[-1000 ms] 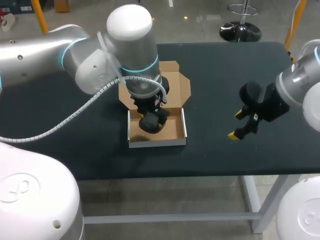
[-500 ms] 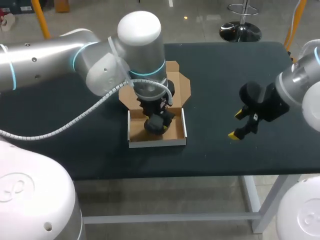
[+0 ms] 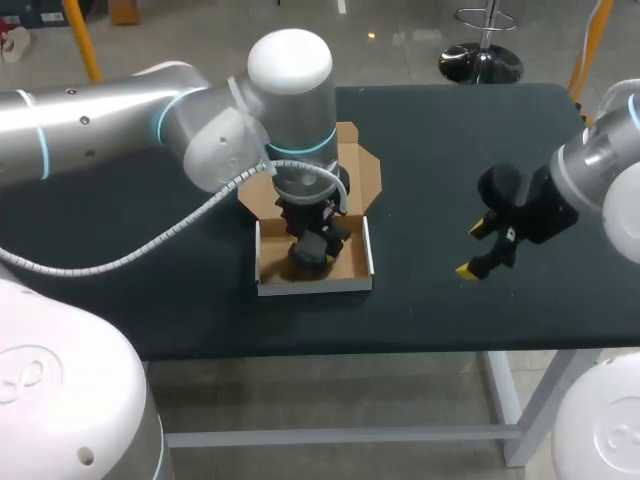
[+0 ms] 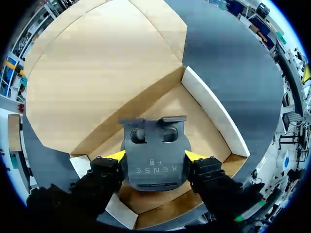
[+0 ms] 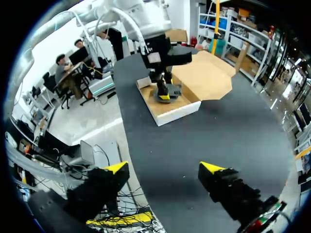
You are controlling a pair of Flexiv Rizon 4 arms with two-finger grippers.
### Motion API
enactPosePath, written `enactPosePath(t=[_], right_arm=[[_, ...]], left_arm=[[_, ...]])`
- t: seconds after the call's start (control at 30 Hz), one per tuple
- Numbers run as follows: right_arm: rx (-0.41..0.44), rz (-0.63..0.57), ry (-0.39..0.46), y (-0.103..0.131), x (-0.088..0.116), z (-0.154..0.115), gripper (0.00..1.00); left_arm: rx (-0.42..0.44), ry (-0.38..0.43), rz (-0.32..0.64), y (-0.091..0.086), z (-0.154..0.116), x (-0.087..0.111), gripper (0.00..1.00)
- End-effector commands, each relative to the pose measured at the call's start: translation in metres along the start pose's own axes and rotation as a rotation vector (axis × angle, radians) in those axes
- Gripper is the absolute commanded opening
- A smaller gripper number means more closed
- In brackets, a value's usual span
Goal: Assemble the packaging by folding the flat box into shape, placing the metal phone stand inside, and closing the box properly
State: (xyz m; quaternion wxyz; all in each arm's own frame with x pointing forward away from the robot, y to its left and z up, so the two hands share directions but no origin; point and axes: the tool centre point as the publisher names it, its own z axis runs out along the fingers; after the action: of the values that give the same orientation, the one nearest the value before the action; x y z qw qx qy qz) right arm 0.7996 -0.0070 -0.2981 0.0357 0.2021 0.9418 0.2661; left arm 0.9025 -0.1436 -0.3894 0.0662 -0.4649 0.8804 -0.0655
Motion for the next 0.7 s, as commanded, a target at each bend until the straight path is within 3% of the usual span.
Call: enactPosePath(t=[0.03,0.1,0.23,0.43,0.7], right_arm=[[-0.004,-0.001,0.007,-0.001,0.000,-0.002,1.00],[-0.004,-0.001,0.007,-0.001,0.000,-0.002,1.00],[-0.004,-0.001,0.007,-0.001,0.000,-0.002,1.00],[-0.004,-0.001,0.007,-0.001,0.000,-0.002,1.00],[-0.004,-0.001,0.007,-0.001,0.000,-0.002,1.00]], left_arm=[[-0.009,-0.015,-0.009,-0.003,0.005,0.002,0.50],[-0.013,-0.016,-0.018,-0.004,0.007,0.001,0.60],[-0.013,-0.017,-0.023,-0.003,0.006,0.000,1.00],[-0.012,-0.023,-0.041,-0.004,0.004,0.000,1.00],[-0.033,-0.026,-0.144,-0.004,-0.006,0.001,1.00]])
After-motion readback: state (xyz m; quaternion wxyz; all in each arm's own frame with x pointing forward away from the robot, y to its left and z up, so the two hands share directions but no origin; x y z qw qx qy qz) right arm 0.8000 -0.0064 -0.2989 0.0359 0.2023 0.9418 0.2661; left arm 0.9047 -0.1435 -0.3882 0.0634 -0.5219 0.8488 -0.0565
